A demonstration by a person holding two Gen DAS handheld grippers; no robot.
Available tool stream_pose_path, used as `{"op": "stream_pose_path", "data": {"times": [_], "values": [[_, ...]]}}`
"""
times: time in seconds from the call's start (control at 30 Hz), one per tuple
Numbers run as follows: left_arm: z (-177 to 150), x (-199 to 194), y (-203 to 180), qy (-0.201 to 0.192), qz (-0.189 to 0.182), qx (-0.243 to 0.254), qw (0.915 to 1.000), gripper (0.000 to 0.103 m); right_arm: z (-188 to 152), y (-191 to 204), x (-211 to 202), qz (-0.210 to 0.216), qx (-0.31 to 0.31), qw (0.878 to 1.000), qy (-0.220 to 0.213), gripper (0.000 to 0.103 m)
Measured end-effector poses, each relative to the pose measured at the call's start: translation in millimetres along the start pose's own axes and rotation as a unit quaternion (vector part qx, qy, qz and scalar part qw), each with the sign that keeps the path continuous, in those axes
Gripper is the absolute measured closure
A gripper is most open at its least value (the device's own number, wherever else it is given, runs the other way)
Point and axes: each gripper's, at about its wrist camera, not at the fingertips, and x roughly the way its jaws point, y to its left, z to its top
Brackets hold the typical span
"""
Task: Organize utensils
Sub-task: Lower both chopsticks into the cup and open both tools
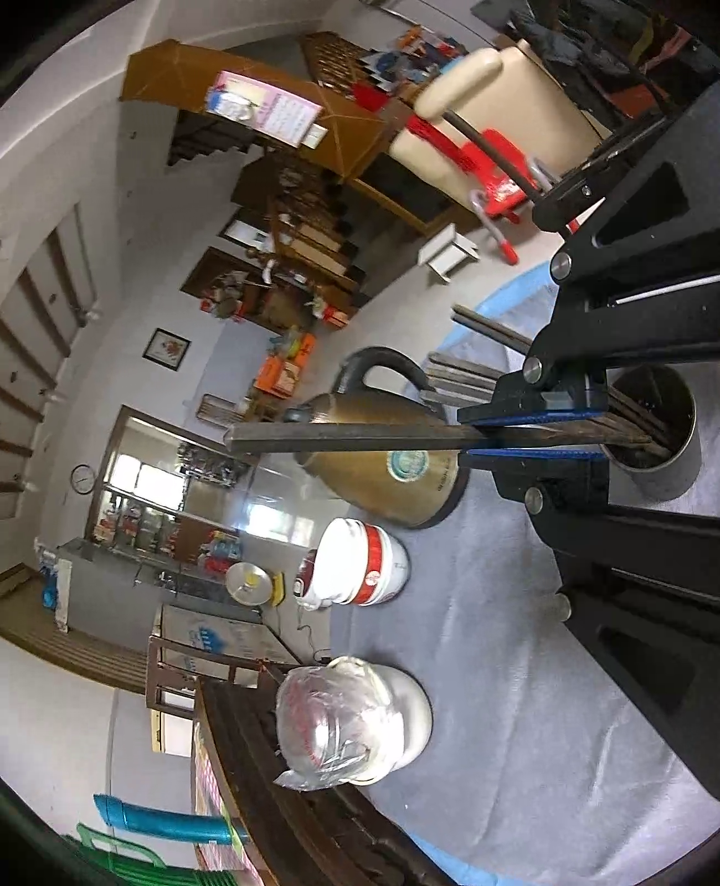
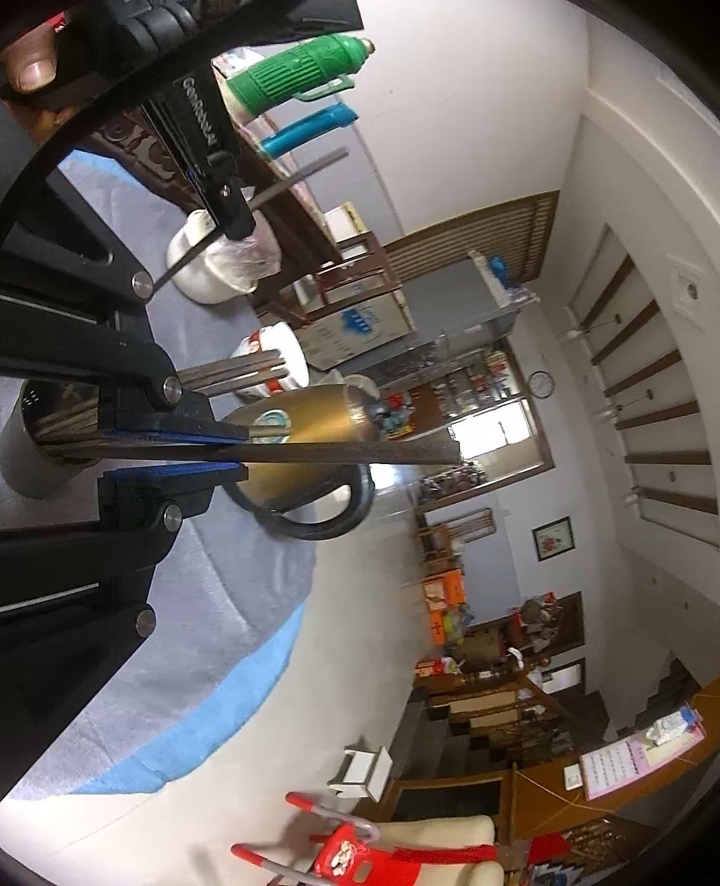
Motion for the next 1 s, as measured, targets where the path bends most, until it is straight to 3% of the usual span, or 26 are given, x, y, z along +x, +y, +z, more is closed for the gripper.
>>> {"op": "stream_pose_path", "data": {"times": [0.4, 0.53, 0.57, 0.63, 0.67, 0.7, 0.77, 0.83, 1.0], "values": [[-24.0, 28.3, -11.2, 0.074, 0.004, 0.042, 0.9964, 0.095, -21.4, -4.3, 27.8, 0.015, -0.010, 0.998, 0.062, 0.096], [-25.6, 31.7, -4.3, 0.110, 0.008, 0.026, 0.9936, 0.093, -25.0, -5.6, 38.3, 0.018, -0.006, 0.996, 0.091, 0.094], [-23.2, 28.9, -2.2, 0.112, 0.005, 0.019, 0.9935, 0.088, -24.7, -6.8, 38.2, 0.021, -0.001, 0.995, 0.098, 0.093], [-17.4, 18.7, 0.2, 0.104, 0.008, 0.012, 0.9945, 0.064, -20.8, -8.6, 35.8, 0.020, 0.004, 0.995, 0.099, 0.092], [-13.3, 10.7, 2.2, 0.093, 0.007, 0.008, 0.9956, 0.051, -17.3, -8.8, 32.0, 0.013, 0.003, 0.995, 0.094, 0.087], [-9.7, 1.7, 3.9, 0.081, 0.007, 0.007, 0.9967, 0.050, -14.1, -8.8, 29.0, 0.008, 0.003, 0.996, 0.090, 0.082], [-2.6, -13.9, 7.3, 0.062, 0.008, 0.006, 0.9980, 0.050, -4.7, -9.5, 16.2, 0.006, 0.009, 0.997, 0.073, 0.056], [2.3, -32.4, 13.9, 0.048, 0.008, -0.002, 0.9988, 0.050, 3.7, -9.4, -2.0, 0.000, 0.017, 0.999, 0.044, 0.039], [-3.1, -65.5, 26.4, 0.028, 0.023, 0.006, 0.9993, 0.039, 7.4, -1.2, -39.8, 0.001, 0.021, 1.000, 0.011, 0.039]]}}
